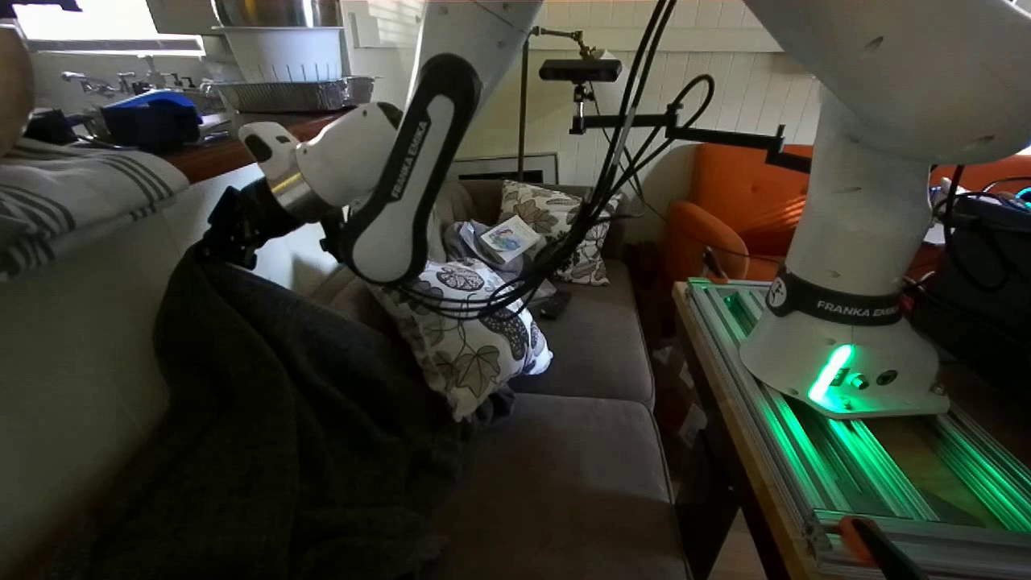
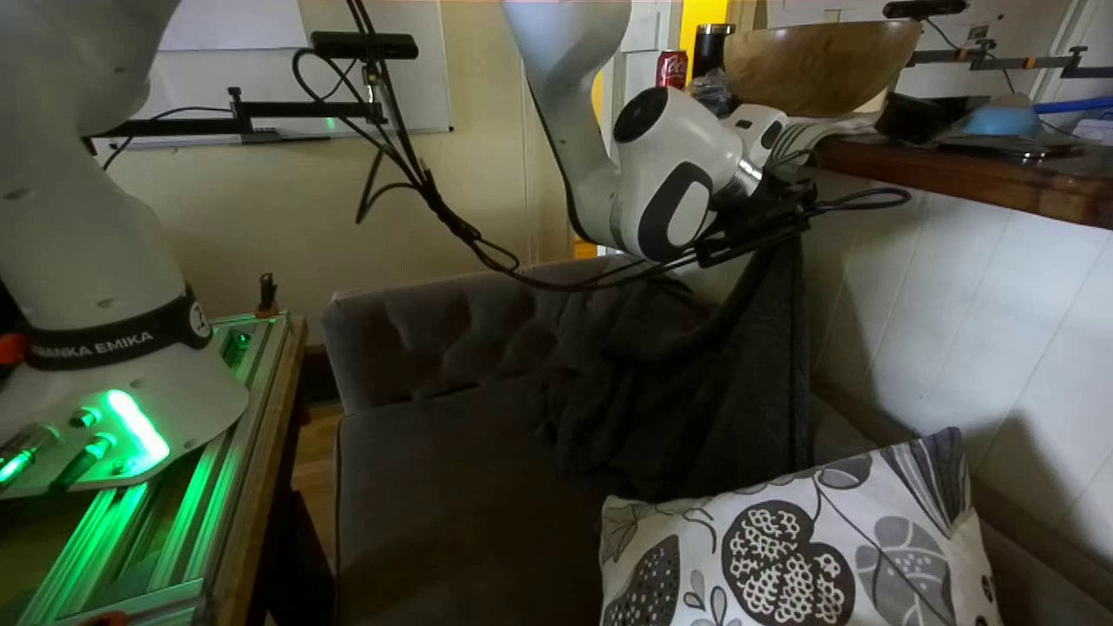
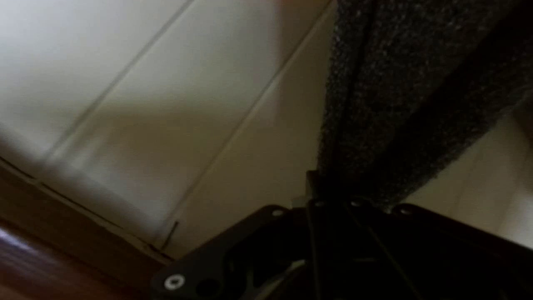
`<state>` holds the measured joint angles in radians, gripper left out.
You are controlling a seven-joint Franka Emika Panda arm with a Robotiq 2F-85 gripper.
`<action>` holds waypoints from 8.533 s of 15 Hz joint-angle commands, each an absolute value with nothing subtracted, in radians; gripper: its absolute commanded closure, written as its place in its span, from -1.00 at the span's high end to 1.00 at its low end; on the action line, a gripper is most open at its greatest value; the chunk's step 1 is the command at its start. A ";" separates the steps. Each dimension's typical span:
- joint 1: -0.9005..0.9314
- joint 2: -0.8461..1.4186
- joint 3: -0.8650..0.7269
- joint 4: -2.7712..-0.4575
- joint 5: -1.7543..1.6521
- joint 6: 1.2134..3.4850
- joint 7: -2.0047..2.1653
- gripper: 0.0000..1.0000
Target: Stretch out the blanket then move the pillow to the right
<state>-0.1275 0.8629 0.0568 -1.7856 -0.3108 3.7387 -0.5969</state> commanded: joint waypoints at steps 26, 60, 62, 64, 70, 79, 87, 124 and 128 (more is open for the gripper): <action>0.084 0.960 -0.447 -1.706 -0.132 3.429 -0.570 1.00; -0.443 1.050 0.051 -1.464 -0.236 2.769 -0.626 0.28; -0.446 1.047 0.061 -1.471 -0.225 2.766 -0.623 -0.01; -0.443 1.032 0.056 -1.484 -0.216 2.771 -0.612 -0.28; -0.437 0.991 0.010 -1.491 -0.185 2.808 -0.527 -0.97; -0.443 0.944 -0.075 -1.477 -0.178 2.858 -0.428 -0.74; -0.448 1.043 -0.100 -1.232 -0.087 2.800 -0.260 -0.94; -0.632 1.289 -0.135 -0.536 0.112 2.417 0.405 -0.94; -0.638 1.345 -0.142 -0.430 0.125 2.441 0.473 -0.94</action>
